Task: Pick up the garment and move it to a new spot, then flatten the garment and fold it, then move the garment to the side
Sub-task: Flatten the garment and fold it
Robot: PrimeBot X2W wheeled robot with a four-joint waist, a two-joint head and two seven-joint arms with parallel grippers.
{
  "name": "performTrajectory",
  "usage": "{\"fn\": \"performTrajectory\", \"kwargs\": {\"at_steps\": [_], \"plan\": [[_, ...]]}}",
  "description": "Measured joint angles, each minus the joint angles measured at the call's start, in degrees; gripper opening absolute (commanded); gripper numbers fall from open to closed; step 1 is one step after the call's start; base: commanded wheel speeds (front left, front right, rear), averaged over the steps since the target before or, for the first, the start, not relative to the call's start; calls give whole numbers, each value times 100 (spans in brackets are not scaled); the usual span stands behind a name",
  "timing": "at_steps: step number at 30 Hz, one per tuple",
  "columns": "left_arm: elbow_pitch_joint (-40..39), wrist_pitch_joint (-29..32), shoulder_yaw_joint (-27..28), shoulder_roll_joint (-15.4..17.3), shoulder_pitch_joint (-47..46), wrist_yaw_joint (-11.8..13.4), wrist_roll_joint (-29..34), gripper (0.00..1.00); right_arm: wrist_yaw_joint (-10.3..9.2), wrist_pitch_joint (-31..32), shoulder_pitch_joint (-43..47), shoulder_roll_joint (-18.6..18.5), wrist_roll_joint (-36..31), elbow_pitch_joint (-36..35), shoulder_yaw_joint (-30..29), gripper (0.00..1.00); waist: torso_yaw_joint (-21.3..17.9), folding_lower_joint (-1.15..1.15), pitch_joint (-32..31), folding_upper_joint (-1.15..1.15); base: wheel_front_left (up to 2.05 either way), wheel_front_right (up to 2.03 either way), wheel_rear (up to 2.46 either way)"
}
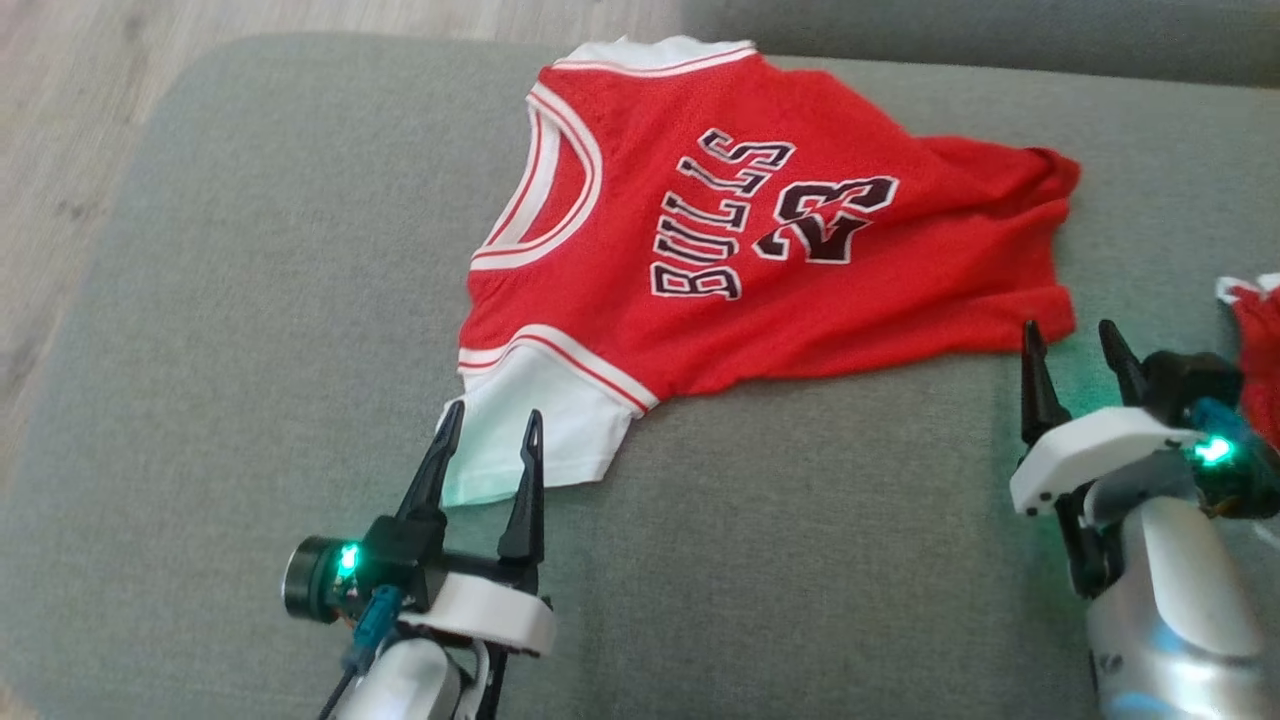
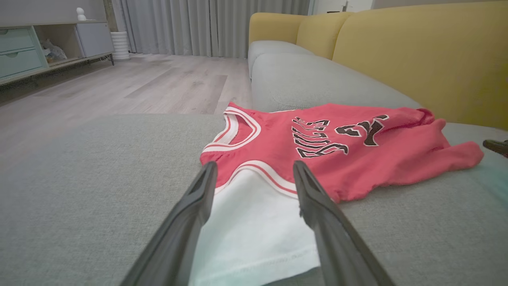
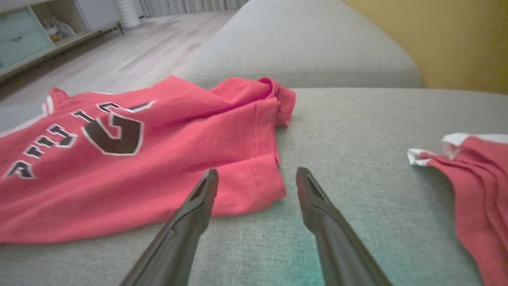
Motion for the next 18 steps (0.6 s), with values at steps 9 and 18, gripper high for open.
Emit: {"fn": "performTrajectory", "kwargs": {"at_steps": [9, 18], "plan": [[99, -1, 31, -99, -204, -120, 52, 100, 0, -3, -731, -3, -569, 1028, -592, 100, 199, 0, 305, 0, 0, 0, 0], [193, -1, 230, -110, -327, -136, 160, 100, 0, -146, -1038, -7, -809, 1726, -706, 0, 123, -1, 223, 0, 0, 0, 0]]}}
